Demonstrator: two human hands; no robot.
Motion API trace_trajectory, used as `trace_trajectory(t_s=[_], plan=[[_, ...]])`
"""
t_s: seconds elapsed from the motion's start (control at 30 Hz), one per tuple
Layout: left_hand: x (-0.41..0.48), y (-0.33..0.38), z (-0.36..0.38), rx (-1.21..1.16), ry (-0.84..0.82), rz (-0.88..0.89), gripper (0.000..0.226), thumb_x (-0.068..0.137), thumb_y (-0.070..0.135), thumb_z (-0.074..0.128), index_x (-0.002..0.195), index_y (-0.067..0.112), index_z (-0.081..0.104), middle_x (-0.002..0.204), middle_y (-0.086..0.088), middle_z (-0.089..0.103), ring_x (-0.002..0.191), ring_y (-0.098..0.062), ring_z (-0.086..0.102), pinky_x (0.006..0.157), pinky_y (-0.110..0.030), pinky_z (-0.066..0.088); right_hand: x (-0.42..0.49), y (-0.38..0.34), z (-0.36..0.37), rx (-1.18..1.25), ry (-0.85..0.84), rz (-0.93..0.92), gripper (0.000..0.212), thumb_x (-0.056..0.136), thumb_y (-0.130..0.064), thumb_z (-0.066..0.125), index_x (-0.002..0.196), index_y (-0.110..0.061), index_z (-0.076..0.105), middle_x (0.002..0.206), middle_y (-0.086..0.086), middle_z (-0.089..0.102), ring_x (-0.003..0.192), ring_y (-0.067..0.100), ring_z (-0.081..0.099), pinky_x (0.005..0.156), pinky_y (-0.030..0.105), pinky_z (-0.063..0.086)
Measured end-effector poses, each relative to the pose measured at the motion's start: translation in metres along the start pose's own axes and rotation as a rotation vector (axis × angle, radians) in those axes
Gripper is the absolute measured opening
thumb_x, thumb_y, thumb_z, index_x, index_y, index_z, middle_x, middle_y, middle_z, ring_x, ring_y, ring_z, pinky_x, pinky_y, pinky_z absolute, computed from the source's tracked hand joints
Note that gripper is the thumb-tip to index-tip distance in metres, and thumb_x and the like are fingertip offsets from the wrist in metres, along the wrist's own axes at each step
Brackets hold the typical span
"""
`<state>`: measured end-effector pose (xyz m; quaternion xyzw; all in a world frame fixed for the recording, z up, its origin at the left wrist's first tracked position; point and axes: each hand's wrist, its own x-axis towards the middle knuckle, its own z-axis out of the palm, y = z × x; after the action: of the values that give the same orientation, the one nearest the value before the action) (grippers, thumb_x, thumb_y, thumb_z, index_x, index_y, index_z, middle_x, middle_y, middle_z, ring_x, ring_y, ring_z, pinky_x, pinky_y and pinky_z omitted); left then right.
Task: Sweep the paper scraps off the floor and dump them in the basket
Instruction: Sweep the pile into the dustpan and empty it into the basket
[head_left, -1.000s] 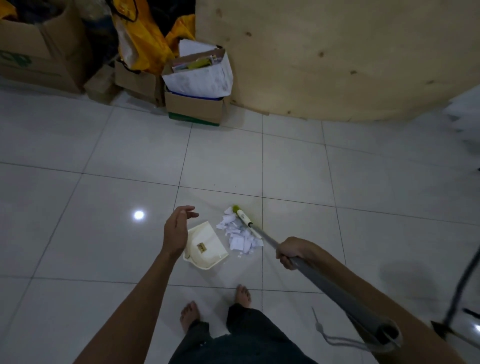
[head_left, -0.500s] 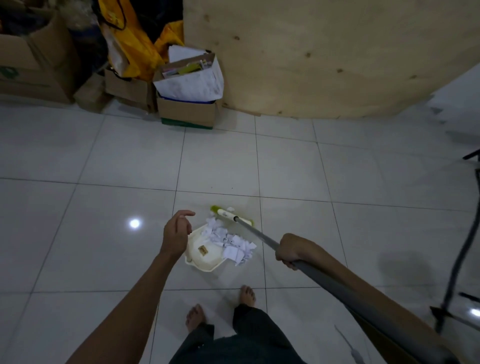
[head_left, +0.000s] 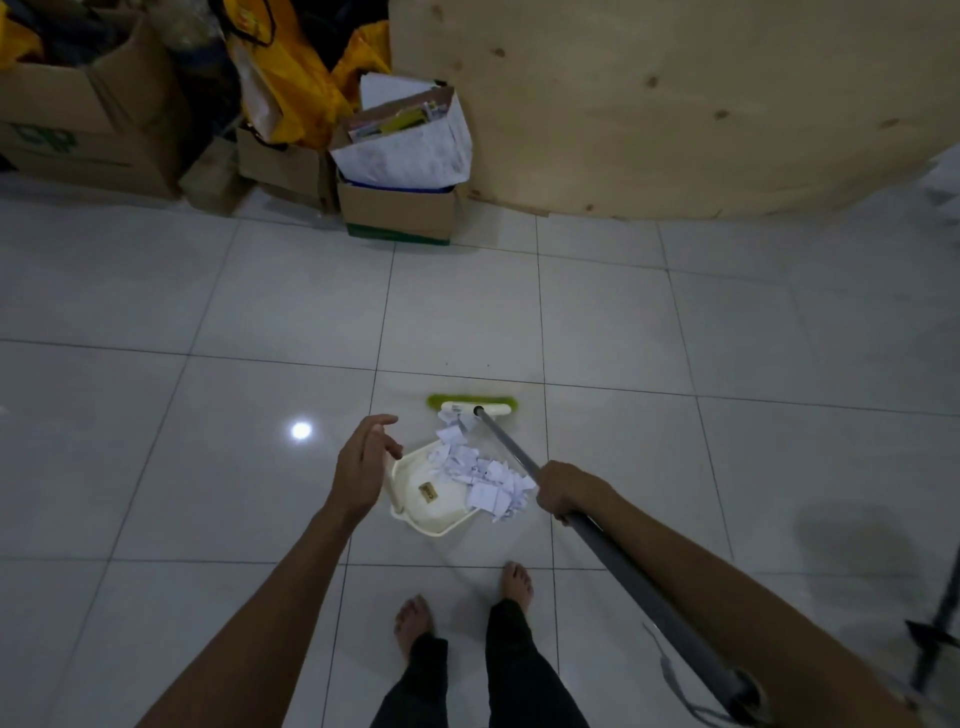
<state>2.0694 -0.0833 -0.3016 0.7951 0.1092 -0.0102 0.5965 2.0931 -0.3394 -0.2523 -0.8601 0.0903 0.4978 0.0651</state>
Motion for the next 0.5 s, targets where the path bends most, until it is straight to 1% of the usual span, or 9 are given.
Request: trace_trajectory(t_s=[0.1,0.13,0.2,0.3,0.37,0.43,0.5], plan=[[-0.002,0.0,0.007,-0.016,0.024,-0.016,0.046,0.092,0.038,0.024,0.113,0.014,0.055,0.081,-0.009,0.068,0.083,-0.015,0.061,0.075,-0.016,0.041,-0.011,0.015,0.012,0.036,0.013,0.039,0.032,0.09,-0.004,0.046,0.121,0.004,0.046,0.069,0.008,0.051,0.052,0.017,0.055,0.046,0.026,0.046],[-0.003,0.0,0.01,-0.039,0.03,-0.025,0.046,0.091,0.041,0.025,0.113,0.015,0.055,0.082,-0.009,0.068,0.084,-0.015,0.061,0.076,-0.017,0.041,-0.014,0.022,0.015,0.043,0.015,0.05,0.034,0.091,-0.006,0.045,0.124,0.003,0.044,0.071,0.008,0.05,0.052,0.016,0.055,0.044,0.025,0.045],[-0.004,-0.001,0.012,-0.078,0.041,-0.045,0.052,0.087,0.049,0.026,0.113,0.015,0.055,0.085,-0.009,0.069,0.087,-0.016,0.061,0.078,-0.022,0.042,-0.025,0.036,0.02,0.037,0.006,0.065,0.034,0.093,-0.007,0.043,0.127,0.0,0.043,0.077,0.007,0.051,0.051,0.015,0.054,0.039,0.024,0.042],[-0.004,-0.001,0.014,-0.115,0.05,-0.09,0.061,0.081,0.055,0.026,0.115,0.013,0.055,0.089,-0.009,0.069,0.091,-0.018,0.06,0.081,-0.028,0.041,-0.042,0.057,0.025,0.008,-0.031,0.075,0.036,0.094,-0.008,0.043,0.13,-0.002,0.041,0.096,0.01,0.053,0.052,0.014,0.054,0.037,0.022,0.041],[-0.005,0.001,0.016,-0.125,0.053,-0.112,0.063,0.08,0.054,0.028,0.116,0.011,0.056,0.091,-0.008,0.069,0.091,-0.017,0.059,0.08,-0.025,0.04,-0.049,0.07,0.024,0.01,-0.062,0.074,0.037,0.094,-0.009,0.044,0.13,-0.002,0.042,0.102,0.013,0.054,0.054,0.014,0.054,0.038,0.021,0.042],[-0.005,0.003,0.018,-0.127,0.056,-0.122,0.057,0.084,0.047,0.029,0.116,0.008,0.056,0.091,-0.006,0.068,0.091,-0.014,0.058,0.078,-0.021,0.04,-0.058,0.079,0.02,0.031,-0.066,0.069,0.036,0.092,-0.01,0.045,0.127,-0.001,0.045,0.103,0.014,0.057,0.056,0.015,0.055,0.039,0.021,0.042],[-0.004,0.006,0.02,-0.129,0.056,-0.139,0.054,0.086,0.041,0.029,0.115,0.005,0.058,0.09,-0.003,0.068,0.09,-0.009,0.058,0.078,-0.018,0.039,-0.065,0.087,0.018,0.049,-0.063,0.076,0.032,0.092,-0.011,0.046,0.121,0.001,0.048,0.092,0.013,0.058,0.054,0.015,0.054,0.04,0.022,0.043]])
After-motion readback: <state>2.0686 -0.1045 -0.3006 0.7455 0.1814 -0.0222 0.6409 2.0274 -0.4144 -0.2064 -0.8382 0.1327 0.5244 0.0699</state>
